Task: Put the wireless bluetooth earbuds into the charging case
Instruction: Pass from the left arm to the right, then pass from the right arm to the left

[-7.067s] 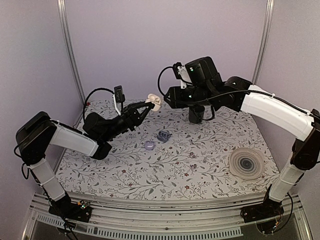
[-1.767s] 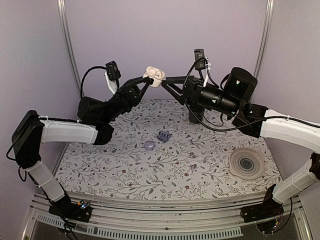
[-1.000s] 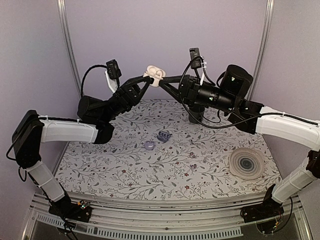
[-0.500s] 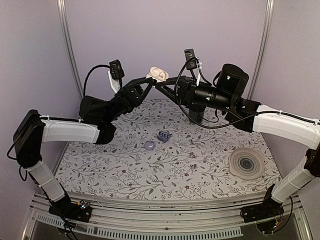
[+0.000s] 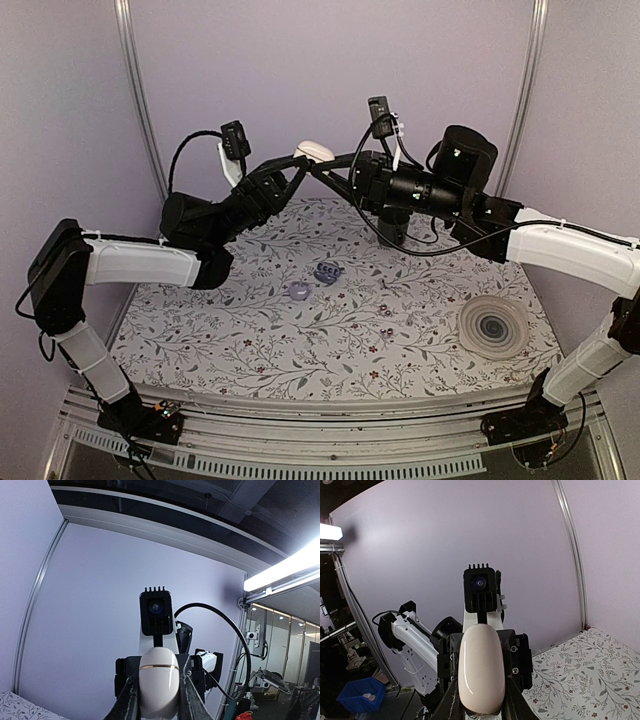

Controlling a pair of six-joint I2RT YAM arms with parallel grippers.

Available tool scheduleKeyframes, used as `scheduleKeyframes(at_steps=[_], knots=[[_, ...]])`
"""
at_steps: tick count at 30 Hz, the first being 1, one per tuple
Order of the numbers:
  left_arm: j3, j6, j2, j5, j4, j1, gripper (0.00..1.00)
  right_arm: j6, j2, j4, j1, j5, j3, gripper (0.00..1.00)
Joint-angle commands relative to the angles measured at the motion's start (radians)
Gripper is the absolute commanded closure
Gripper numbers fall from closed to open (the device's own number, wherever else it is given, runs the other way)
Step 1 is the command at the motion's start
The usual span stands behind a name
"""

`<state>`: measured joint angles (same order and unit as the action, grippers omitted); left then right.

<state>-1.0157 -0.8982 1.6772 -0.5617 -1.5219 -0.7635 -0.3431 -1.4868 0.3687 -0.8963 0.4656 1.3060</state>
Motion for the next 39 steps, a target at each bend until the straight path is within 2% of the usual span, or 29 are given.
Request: scheduleKeyframes(at_steps=[1, 4, 8, 13, 18, 23, 30, 39], knots=[[-0.008, 0.003, 0.009, -0.016, -0.3, -0.013, 0.82, 0.003, 0.018, -0.011, 0.003, -0.022, 0.029, 0.97], [0.014, -0.015, 0.001, -0.021, -0.3, -0.001, 0.61, -0.004, 0.037, -0.013, 0.005, -0.027, 0.022, 0.98], [0.055, -0.062, -0.014, -0.062, -0.299, 0.041, 0.5, 0.001, 0.071, -0.024, 0.008, -0.014, 0.013, 0.98], [0.103, -0.099, -0.022, -0.137, -0.3, 0.082, 0.49, 0.032, 0.088, -0.068, 0.014, 0.006, 0.014, 0.98], [0.094, -0.081, -0.046, -0.178, -0.285, 0.094, 0.53, 0.064, 0.07, -0.145, 0.015, 0.006, 0.021, 0.98], [0.041, 0.025, -0.097, -0.286, -0.103, 0.096, 0.57, 0.107, 0.044, -0.227, 0.015, 0.019, 0.039, 0.98], [0.017, 0.05, -0.091, -0.397, 0.008, 0.101, 0.65, 0.134, 0.07, -0.234, 0.014, 0.023, 0.023, 0.97], [0.019, 0.211, -0.124, -0.412, 0.291, 0.106, 0.6, 0.146, 0.099, -0.245, 0.015, 0.044, 0.002, 0.96]])
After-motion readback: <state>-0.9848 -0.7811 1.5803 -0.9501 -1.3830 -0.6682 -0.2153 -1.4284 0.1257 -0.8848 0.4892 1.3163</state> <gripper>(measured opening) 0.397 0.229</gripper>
